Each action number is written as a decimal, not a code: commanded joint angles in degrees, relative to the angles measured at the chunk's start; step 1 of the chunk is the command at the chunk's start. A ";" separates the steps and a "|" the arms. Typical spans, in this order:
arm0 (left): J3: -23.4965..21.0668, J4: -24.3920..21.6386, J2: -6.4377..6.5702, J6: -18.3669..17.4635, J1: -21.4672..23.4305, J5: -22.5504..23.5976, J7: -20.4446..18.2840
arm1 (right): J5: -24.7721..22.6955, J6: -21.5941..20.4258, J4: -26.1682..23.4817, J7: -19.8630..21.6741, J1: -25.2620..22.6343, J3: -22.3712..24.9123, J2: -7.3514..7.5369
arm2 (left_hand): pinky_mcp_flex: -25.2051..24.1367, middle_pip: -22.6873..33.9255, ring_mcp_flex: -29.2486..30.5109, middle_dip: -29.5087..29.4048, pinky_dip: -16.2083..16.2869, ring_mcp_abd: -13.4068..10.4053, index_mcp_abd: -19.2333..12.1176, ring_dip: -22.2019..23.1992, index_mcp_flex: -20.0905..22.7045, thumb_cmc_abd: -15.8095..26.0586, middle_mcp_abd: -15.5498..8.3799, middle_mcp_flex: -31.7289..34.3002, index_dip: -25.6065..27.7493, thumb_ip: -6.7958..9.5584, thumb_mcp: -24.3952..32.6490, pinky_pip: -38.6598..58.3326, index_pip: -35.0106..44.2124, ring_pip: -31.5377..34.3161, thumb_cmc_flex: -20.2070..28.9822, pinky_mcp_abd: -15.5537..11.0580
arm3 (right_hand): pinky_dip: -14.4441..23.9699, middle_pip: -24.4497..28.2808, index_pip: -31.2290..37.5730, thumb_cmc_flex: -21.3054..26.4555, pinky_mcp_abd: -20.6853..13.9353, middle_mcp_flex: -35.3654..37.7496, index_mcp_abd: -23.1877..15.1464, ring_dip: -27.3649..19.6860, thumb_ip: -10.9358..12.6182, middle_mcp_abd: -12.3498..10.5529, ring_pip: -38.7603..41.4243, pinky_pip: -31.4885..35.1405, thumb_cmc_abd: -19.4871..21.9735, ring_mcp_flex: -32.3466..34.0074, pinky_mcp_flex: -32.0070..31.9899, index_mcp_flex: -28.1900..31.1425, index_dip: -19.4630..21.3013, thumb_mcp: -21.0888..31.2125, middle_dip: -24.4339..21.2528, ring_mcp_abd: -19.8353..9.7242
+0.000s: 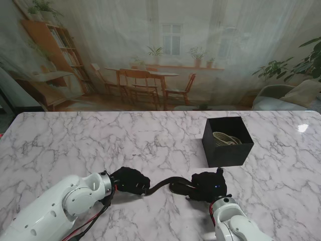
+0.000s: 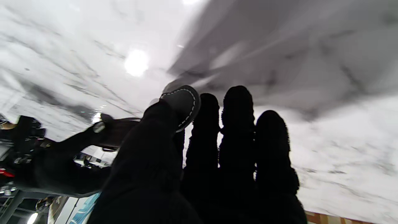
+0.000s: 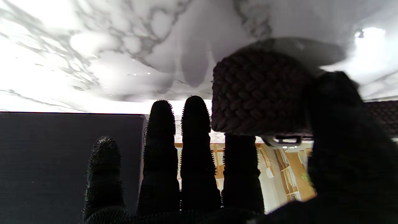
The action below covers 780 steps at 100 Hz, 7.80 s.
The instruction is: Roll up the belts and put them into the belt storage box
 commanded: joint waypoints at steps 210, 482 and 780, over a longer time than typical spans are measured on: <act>20.96 8.66 -0.36 4.70 -14.00 -13.47 -6.35 | 5.46 -12.86 -5.52 14.44 -4.07 7.32 1.16 | -12.16 -9.80 -13.10 -30.49 2.06 3.94 6.58 -5.85 -7.58 7.42 3.82 -16.35 -21.13 -2.09 -4.18 -8.18 -35.48 -12.94 -16.40 1.46 | 1.01 -11.05 -35.24 -20.77 -1.61 -30.52 18.87 -6.37 9.94 8.74 -9.34 -6.57 22.15 -18.12 -7.17 -18.48 -12.15 -12.21 -13.98 2.36; -21.38 -4.88 -1.70 4.98 13.34 22.00 20.78 | -23.78 -17.45 -3.03 -9.33 6.33 25.85 2.82 | -21.05 -10.99 -22.30 -29.29 -5.65 2.90 1.64 -17.40 1.74 14.45 1.81 -18.48 -12.89 -2.37 -5.00 -24.19 -28.63 -23.90 -18.01 5.95 | 10.24 12.62 17.39 8.99 -8.82 7.07 -1.66 9.48 2.03 -0.56 20.22 27.24 1.61 16.91 23.50 0.72 -2.12 13.96 6.81 -1.22; -12.51 3.69 -8.25 1.19 7.97 -14.42 29.12 | 30.01 -31.60 8.48 -1.41 17.10 -2.39 -4.85 | -25.73 -12.18 -31.71 -28.67 -4.61 2.93 4.05 -18.25 -13.43 17.62 2.63 -31.38 -8.80 -2.28 -5.21 -29.94 -32.83 -25.80 -19.00 4.29 | 0.90 -11.37 -23.52 -5.46 -4.32 -20.22 5.67 -9.65 12.62 2.92 -10.98 4.81 23.24 -9.90 2.75 -13.58 -6.86 -15.88 -15.76 1.18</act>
